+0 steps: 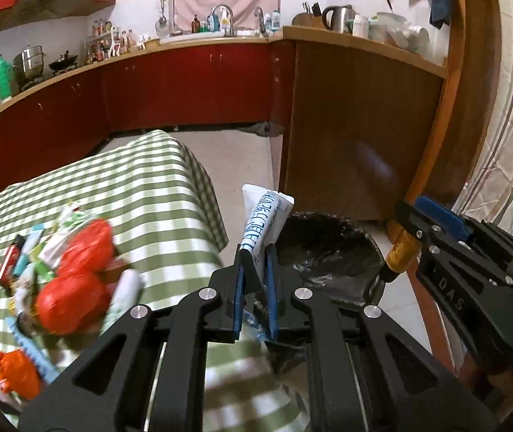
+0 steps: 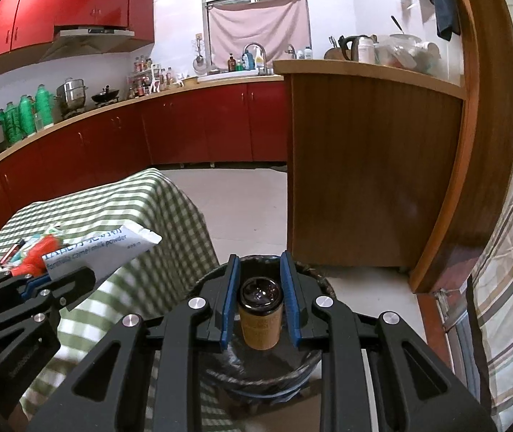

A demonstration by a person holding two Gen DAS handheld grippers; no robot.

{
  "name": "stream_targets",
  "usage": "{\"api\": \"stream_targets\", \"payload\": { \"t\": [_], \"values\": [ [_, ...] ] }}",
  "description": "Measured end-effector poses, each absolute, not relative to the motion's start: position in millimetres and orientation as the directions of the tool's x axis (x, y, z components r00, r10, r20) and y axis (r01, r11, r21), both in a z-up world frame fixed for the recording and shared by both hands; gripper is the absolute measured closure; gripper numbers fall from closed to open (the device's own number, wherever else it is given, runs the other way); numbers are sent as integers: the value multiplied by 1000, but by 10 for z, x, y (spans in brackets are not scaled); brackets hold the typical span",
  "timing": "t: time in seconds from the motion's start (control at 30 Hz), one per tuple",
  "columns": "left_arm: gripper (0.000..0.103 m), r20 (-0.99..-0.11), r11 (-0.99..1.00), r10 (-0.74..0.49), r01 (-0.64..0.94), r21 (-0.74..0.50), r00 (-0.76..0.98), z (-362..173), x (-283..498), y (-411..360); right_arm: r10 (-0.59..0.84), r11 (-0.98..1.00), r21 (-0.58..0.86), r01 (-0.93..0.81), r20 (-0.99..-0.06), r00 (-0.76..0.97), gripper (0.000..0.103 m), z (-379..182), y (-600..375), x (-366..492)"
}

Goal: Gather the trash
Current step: 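Carry both items over the black bin and open both grippers to drop them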

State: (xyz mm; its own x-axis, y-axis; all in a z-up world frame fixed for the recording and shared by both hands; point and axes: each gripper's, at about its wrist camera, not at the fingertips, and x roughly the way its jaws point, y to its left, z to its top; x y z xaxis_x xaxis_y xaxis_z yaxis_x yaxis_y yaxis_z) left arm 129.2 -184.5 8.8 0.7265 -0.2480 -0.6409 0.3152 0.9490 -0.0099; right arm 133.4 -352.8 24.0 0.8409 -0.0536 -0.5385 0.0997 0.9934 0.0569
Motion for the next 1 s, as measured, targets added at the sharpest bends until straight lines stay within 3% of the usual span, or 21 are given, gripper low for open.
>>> {"api": "stream_targets", "payload": {
  "t": [0.37, 0.43, 0.53, 0.67, 0.83, 1.0],
  "values": [
    [91, -717, 945, -242, 326, -22, 654, -65, 1669, -2197, -52, 992, 62, 106, -568, 822, 79, 34, -3758, 1596],
    [84, -736, 947, -245, 317, -43, 631, -106, 1728, -2205, -49, 993, 62, 103, -571, 820, 79, 16, -3761, 1622],
    [54, -749, 954, -249, 291, -78, 615, -151, 1791, -2187, -48, 992, 66, 106, -581, 812, 78, -34, -3776, 1689],
    [53, -746, 958, -245, 273, -88, 619, -153, 1808, -2167, -58, 990, 69, 121, -584, 810, 59, -37, -3804, 1705],
    [49, -737, 959, -243, 268, -88, 630, -88, 1738, -2072, -70, 990, 60, 128, -585, 808, 58, 33, -3794, 1660],
    [44, -713, 964, -227, 259, -66, 663, 53, 1524, -1879, -66, 988, 73, 134, -587, 807, 48, 133, -3721, 1528]
  ]
}}
